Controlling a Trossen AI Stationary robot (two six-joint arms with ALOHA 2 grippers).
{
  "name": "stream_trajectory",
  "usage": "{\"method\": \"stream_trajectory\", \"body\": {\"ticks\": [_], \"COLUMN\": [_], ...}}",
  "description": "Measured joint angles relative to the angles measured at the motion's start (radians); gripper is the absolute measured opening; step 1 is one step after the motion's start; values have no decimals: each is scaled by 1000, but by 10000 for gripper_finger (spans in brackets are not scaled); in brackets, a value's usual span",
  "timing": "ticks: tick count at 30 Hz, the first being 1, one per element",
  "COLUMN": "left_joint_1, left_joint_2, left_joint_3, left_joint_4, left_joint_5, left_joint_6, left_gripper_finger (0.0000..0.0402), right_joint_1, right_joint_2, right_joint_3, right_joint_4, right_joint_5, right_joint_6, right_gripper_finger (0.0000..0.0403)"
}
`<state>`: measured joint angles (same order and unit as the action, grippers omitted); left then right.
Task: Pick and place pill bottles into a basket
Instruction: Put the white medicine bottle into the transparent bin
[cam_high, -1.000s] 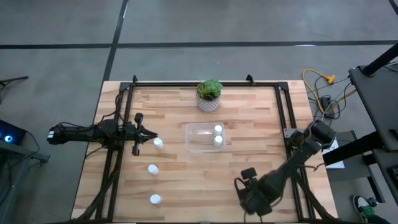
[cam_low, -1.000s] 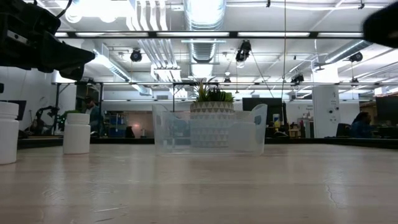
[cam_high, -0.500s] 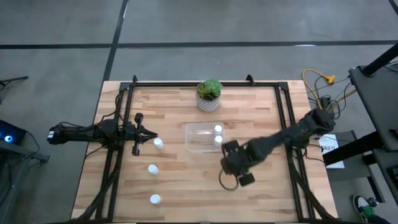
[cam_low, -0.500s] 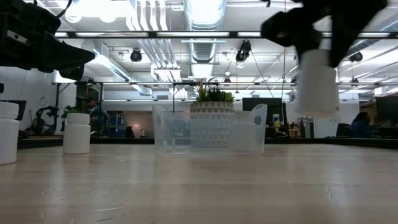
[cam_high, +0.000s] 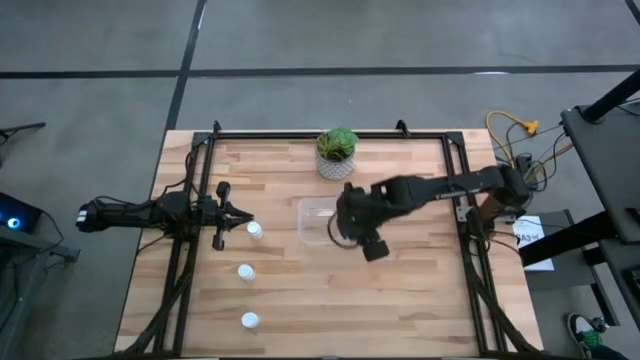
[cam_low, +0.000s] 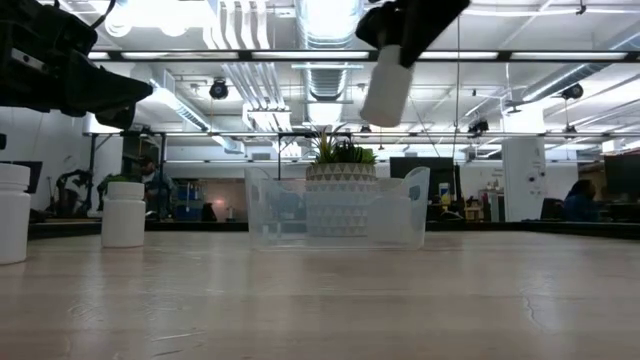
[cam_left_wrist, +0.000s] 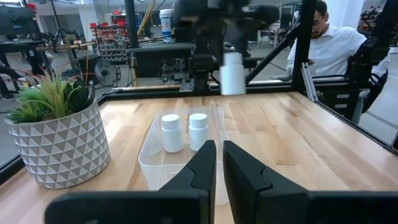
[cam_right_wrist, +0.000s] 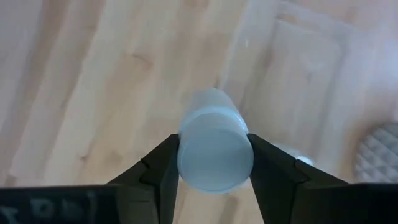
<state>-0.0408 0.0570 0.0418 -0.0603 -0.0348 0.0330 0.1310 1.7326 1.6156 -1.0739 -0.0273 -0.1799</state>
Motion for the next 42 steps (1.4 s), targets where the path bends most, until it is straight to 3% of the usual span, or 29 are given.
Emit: {"method": "stream_trajectory", "body": {"ticks": [8, 21, 42], "left_joint_1": [0, 0, 0], "left_joint_2": [0, 0, 1], "left_joint_3": [0, 0, 0], "left_joint_4": [0, 0, 0], "left_joint_5": [0, 0, 0], "left_joint_6": [0, 0, 0], "left_gripper_finger": [12, 12, 12], "right_joint_1": [-113, -199, -253], "right_joint_2": [72, 274, 446], "right_joint_3": [149, 368, 354], "right_joint_4": [-106, -214, -166], "right_joint_5": [-3, -18, -20], "right_joint_6": [-77, -180, -220], "right_gripper_finger": [147, 147, 147]}}
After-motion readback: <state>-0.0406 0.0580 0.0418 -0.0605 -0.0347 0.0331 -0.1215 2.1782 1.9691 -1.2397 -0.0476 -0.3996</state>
